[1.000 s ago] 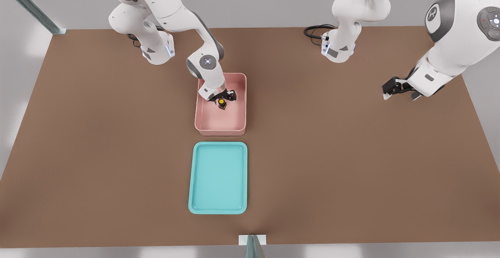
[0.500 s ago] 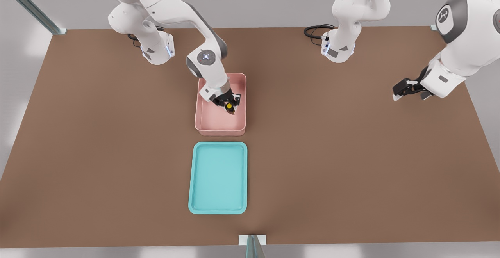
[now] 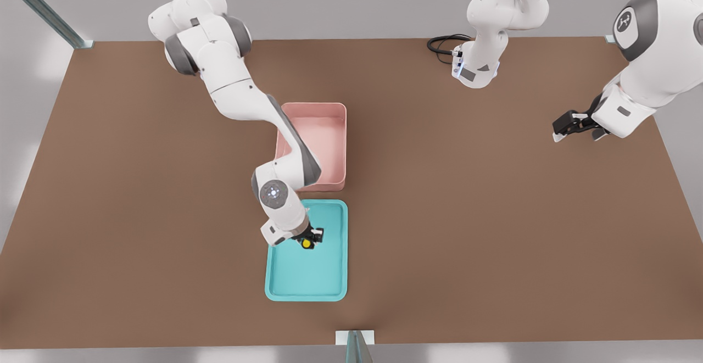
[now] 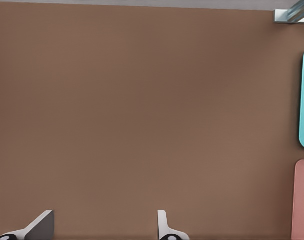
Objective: The left arm remains still, and the right arm places the button from the box into the tray
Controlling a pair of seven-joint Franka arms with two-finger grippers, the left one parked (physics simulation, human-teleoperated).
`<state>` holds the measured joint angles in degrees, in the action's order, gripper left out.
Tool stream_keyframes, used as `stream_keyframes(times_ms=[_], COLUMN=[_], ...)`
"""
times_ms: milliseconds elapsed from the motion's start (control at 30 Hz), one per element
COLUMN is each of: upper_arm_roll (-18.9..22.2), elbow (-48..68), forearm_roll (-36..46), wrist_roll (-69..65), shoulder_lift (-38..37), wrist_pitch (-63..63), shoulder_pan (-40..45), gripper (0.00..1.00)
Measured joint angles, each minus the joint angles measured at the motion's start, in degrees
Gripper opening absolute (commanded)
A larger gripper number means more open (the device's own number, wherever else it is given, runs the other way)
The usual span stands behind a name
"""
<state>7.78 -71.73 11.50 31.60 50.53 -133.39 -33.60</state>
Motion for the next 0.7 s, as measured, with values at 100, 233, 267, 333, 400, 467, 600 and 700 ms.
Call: stream_keyframes(times_ms=[100,233,267,333,400,467,600,700], upper_arm_roll=[0.43,0.52,-1.1,-3.11,-3.46,-3.48,-3.53,-3.49], elbow=[6.57,0.03,-3.6,-0.74,1.7,3.88,7.18,7.5], forearm_roll=[0.94,-8.55,-10.2,-12.46,-13.29,-13.52,-13.54,-13.55], wrist_roll=[-2.68,-7.85,-9.3,-12.34,-15.05,-17.46,-21.53,-24.05], shoulder_lift=[-2.12,-28.03,-32.76,-33.7,-31.69,-30.25,-29.66,-29.56], wrist_pitch=[6.0,23.98,27.38,33.64,38.53,41.88,49.54,52.73], shoulder_pan=[0.42,4.77,12.72,24.48,26.93,28.49,28.78,28.94], gripper=[1.0,1.0,1.0,1.0,1.0,1.0,1.0,1.0])
